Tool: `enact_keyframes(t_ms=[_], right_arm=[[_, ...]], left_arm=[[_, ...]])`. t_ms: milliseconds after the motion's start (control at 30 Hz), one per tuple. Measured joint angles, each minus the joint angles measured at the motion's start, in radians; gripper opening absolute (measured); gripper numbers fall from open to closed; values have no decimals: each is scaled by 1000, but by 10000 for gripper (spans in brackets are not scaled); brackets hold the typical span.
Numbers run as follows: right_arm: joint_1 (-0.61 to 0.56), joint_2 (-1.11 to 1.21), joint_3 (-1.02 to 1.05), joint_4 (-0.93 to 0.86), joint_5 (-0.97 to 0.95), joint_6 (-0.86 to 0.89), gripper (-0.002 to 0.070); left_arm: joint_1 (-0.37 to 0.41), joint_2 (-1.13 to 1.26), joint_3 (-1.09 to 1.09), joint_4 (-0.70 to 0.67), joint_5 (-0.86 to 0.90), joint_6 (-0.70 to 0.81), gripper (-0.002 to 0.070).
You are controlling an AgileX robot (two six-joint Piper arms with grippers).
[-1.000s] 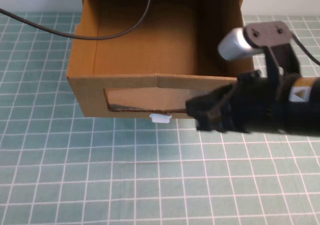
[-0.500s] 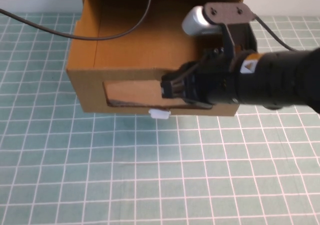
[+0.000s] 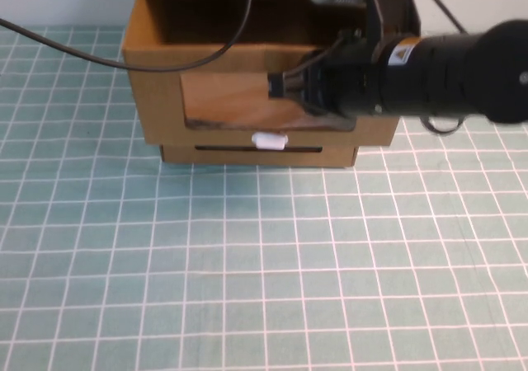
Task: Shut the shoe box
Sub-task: Close the shoe box with your right arm
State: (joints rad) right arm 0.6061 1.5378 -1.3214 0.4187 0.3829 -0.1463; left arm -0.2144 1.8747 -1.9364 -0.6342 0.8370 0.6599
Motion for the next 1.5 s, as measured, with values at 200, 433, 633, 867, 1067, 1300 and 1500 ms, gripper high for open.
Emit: enact_keyframes(t_ms=[200, 433, 633, 867, 1067, 1300, 1500], right_arm=[[-36, 66, -78, 0, 21, 0, -11], [-81, 158, -172, 6, 32, 0, -11], [-104, 197, -260, 66, 201, -50, -11], [-108, 193, -277, 189, 218, -175, -11], [-109, 193, -279, 195, 166, -181, -11], [-126, 219, -286, 214, 92, -182, -11], [-128, 255, -286, 219, -30, -185, -11]], left_arm=[[0, 0, -2, 0, -2, 0, -5], [0, 0, -2, 0, -4, 0, -5], [0, 0, -2, 0, -1, 0, -5], [0, 0, -2, 0, 2, 0, -5], [0, 0, -2, 0, 2, 0, -5], [0, 0, -2, 0, 4, 0, -5], [0, 0, -2, 0, 4, 0, -5]])
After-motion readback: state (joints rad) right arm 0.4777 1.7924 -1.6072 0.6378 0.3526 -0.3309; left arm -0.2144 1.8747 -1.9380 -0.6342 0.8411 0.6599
